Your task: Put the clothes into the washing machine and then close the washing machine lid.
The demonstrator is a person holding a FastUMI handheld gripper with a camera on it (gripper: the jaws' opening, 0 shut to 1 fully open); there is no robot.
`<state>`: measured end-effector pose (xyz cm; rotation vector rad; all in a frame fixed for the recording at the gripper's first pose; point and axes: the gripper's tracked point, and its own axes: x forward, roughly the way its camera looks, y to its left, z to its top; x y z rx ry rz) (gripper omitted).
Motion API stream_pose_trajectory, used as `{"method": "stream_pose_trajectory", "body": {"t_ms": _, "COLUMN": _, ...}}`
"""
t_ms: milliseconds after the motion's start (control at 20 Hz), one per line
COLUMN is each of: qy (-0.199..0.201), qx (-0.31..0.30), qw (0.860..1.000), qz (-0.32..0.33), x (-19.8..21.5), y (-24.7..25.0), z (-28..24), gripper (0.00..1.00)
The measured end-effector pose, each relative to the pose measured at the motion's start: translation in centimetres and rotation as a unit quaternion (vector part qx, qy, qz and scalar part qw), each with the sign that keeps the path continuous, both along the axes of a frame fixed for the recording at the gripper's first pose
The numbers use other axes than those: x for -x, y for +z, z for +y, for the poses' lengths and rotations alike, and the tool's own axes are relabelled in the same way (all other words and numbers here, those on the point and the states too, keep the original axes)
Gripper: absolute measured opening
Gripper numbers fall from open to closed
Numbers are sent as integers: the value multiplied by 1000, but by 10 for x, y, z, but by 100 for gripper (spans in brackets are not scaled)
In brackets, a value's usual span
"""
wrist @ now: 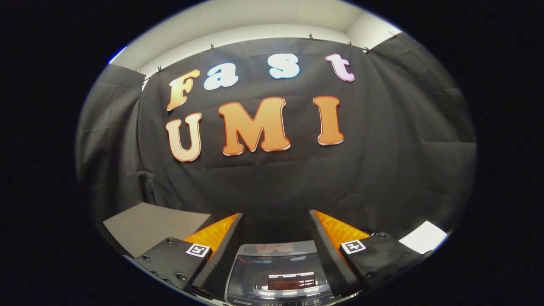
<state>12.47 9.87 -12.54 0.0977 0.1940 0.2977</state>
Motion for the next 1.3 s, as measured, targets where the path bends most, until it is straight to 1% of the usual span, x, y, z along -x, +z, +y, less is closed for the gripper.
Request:
{"method": "stream_pose_trajectory", "body": {"t_ms": 150, "qy": 17, "qx": -14, "qw": 1000, "qz": -16, "x": 17, "y": 41, "z": 4, "gripper": 96}}
{"method": "stream_pose_trajectory", "body": {"t_ms": 250, "qy": 15, "qx": -8, "qw": 999, "qz": -29, "x": 24, "y": 58, "z": -1, "gripper": 96}}
{"method": "stream_pose_trajectory", "body": {"t_ms": 450, "qy": 17, "qx": 1, "qw": 999, "qz": -34, "x": 38, "y": 87, "z": -9, "gripper": 96}}
{"method": "stream_pose_trajectory", "body": {"t_ms": 600, "qy": 7, "qx": 11, "qw": 999, "qz": -41, "x": 45, "y": 106, "z": -18, "gripper": 96}}
{"method": "stream_pose_trajectory", "body": {"t_ms": 850, "qy": 5, "qx": 15, "qw": 998, "qz": -66, "x": 61, "y": 138, "z": -25, "gripper": 96}}
{"method": "stream_pose_trajectory", "body": {"t_ms": 1100, "qy": 9, "qx": -8, "qw": 996, "qz": -87, "x": 73, "y": 156, "z": -22, "gripper": 96}}
{"method": "stream_pose_trajectory", "body": {"t_ms": 1300, "qy": 5, "qx": -9, "qw": 996, "qz": -92, "x": 73, "y": 159, "z": -26, "gripper": 96}}
